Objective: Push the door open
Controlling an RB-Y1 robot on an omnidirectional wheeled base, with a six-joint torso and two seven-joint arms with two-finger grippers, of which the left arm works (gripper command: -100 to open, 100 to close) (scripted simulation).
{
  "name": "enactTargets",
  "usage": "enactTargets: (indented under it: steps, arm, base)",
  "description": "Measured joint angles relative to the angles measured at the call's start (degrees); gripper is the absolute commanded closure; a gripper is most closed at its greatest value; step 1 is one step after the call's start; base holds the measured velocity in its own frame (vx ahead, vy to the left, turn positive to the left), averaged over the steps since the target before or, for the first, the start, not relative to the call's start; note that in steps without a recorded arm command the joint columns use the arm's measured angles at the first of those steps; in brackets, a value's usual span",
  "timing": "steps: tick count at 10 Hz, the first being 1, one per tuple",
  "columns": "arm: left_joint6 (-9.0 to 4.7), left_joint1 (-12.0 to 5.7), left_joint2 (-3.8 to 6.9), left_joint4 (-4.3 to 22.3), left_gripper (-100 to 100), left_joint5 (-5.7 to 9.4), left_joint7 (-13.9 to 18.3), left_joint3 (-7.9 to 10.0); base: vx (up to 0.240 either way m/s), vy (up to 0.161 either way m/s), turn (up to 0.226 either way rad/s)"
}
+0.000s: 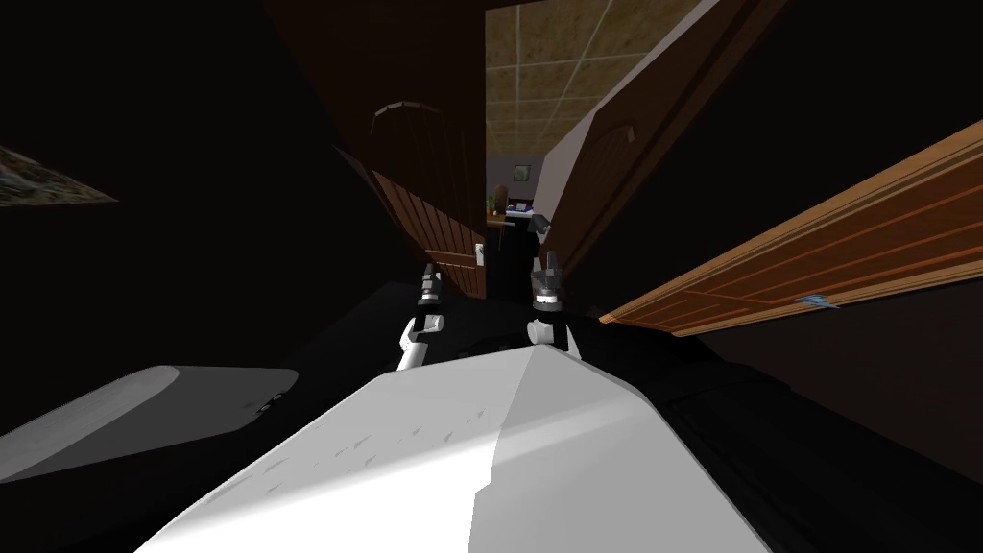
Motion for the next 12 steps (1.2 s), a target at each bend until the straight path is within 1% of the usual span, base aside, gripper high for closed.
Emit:
enactTargets:
  steps: [1,2,3,4,5,6,8,10,12]
  arm:
    - [0.01,-0.88,-0.05,1.58,-100,-0.02,0.11,-0.19]
    - [0.2,-1.31,-0.02,2.52,-100,-0.01,0.19,-0.28]
    - [0.2,-2.52,-0.12,4.37,-100,-0.01,0.21,-0.27]
    - [0.14,-3.8,0.06,6.22,-100,0.07,0.4,-0.3]
    - [0.26,-4.29,-0.12,7.3,-100,0.03,0.4,-0.38]
    - [0.5,-5.3,-0.16,8.78,-100,0.05,0.42,-0.41]
    - [0.31,-6.34,-0.33,11.25,-100,0.01,0.46,-0.58]
    - [0.03,-8.09,-0.5,14.26,-100,0.02,0.57,-0.69]
    - [0.18,-9.24,-0.5,16.51,-100,0.05,0.78,-0.82]
  base:
    - [0.066,-0.004,-0.013]
    - [0.053,0.005,-0.027]
    - [0.071,0.007,-0.064]
    - [0.055,0.007,-0.016]
    - [0.057,0.0,-0.019]
    - [0.047,0.0,-0.018]
    - [0.063,0.008,-0.044]
    - [0.061,-0.002,-0.02]
    - [0.049,-0.002,-0.021]
